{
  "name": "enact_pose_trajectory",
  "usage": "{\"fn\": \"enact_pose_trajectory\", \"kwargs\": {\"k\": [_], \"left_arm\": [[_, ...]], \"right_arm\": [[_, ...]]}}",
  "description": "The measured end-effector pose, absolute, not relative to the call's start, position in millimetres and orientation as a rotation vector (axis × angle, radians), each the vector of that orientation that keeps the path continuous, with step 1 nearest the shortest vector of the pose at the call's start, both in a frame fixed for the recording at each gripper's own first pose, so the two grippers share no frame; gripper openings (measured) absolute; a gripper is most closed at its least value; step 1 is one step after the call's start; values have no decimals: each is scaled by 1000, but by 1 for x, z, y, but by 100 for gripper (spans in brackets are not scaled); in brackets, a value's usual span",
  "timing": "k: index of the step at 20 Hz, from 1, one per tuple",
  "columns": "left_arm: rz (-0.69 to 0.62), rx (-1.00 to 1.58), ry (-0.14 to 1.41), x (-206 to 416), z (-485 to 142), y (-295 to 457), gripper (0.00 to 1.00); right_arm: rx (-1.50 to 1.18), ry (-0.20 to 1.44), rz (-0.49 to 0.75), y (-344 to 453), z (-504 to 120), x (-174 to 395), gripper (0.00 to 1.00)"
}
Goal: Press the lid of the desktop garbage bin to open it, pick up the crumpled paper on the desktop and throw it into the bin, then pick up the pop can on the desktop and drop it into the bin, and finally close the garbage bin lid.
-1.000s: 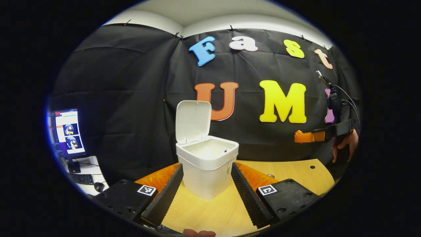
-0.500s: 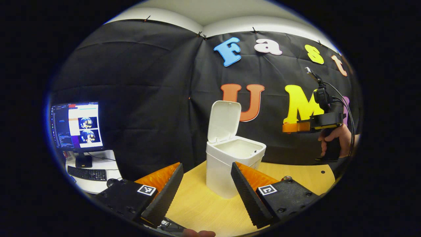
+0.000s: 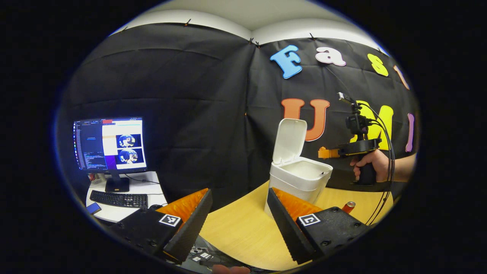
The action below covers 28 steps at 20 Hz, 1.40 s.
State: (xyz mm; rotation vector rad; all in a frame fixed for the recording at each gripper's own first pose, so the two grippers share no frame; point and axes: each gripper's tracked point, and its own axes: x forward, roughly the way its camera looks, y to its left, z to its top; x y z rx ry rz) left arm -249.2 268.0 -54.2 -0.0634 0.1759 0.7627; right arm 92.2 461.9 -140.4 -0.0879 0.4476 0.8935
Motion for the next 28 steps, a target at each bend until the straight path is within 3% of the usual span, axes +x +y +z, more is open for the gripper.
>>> {"fn": "enact_pose_trajectory", "kwargs": {"k": [10, 13, 14, 17, 18, 23, 28], "left_arm": [[789, -69, 176, -265, -57, 276, 96], [777, -68, 174, -260, -56, 276, 96], [770, -66, 168, -257, -55, 276, 96], [738, -57, 163, -246, -53, 273, 100], [727, -55, 161, -241, -53, 272, 96], [620, -32, 149, -207, -50, 258, 96], [448, -26, 131, -154, -51, 222, 96]], "right_arm": [[-173, 488, 886, 488, -174, 97, 36], [-179, 477, 881, 487, -175, 102, 70], [-174, 474, 883, 485, -172, 101, 70], [-153, 440, 872, 478, -159, 107, 82], [-145, 436, 869, 473, -154, 106, 81], [-70, 368, 903, 437, -111, 87, 84], [23, 276, 817, 355, -58, 78, 85]]}}
